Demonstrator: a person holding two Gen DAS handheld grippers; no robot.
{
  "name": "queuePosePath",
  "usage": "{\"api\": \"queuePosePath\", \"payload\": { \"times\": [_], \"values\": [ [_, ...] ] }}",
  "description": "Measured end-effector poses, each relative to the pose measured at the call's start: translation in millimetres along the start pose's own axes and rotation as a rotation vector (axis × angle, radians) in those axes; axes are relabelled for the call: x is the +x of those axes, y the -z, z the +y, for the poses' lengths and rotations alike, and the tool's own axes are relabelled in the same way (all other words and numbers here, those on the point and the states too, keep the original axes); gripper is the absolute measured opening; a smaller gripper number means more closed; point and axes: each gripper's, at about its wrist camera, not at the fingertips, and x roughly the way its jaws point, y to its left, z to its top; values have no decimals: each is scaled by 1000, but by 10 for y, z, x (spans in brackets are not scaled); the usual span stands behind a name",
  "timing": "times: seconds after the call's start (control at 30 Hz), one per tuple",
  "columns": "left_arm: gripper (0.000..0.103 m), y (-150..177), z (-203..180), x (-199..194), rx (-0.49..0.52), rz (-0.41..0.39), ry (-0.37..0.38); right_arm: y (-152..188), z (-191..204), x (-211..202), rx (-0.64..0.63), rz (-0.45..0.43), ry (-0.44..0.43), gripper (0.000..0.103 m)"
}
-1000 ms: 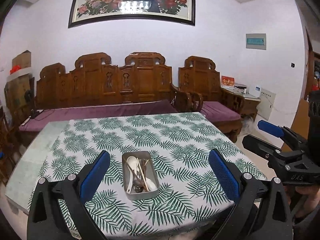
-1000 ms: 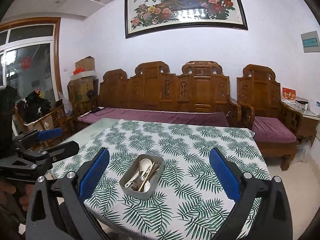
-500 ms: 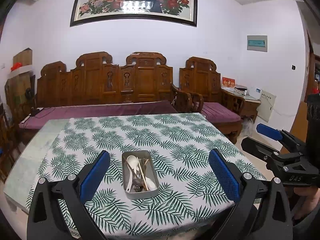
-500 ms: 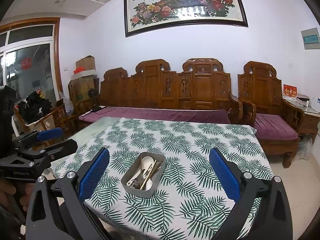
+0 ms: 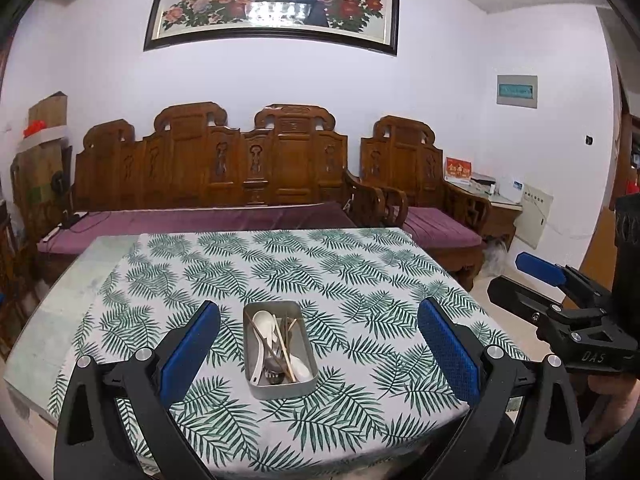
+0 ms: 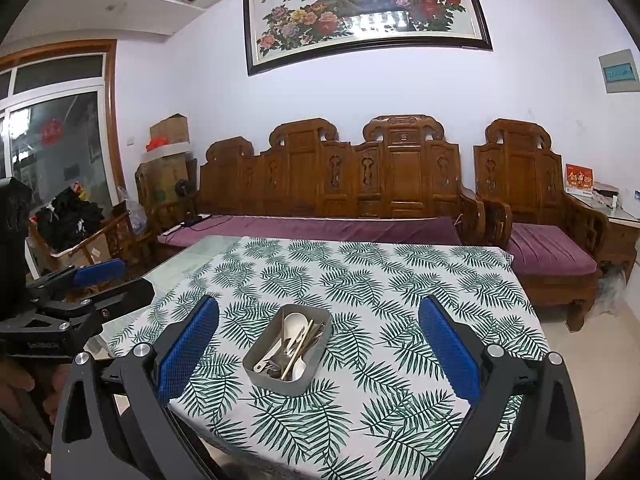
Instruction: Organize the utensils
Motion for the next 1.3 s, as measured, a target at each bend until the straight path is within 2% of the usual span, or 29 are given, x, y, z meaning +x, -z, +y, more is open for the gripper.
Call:
{"api": "queuePosePath", "payload": {
  "times": [1.3],
  "values": [
    [95,27,22,18,-11,1,-5,24,6,30,9,2,-4,100]
  ]
}}
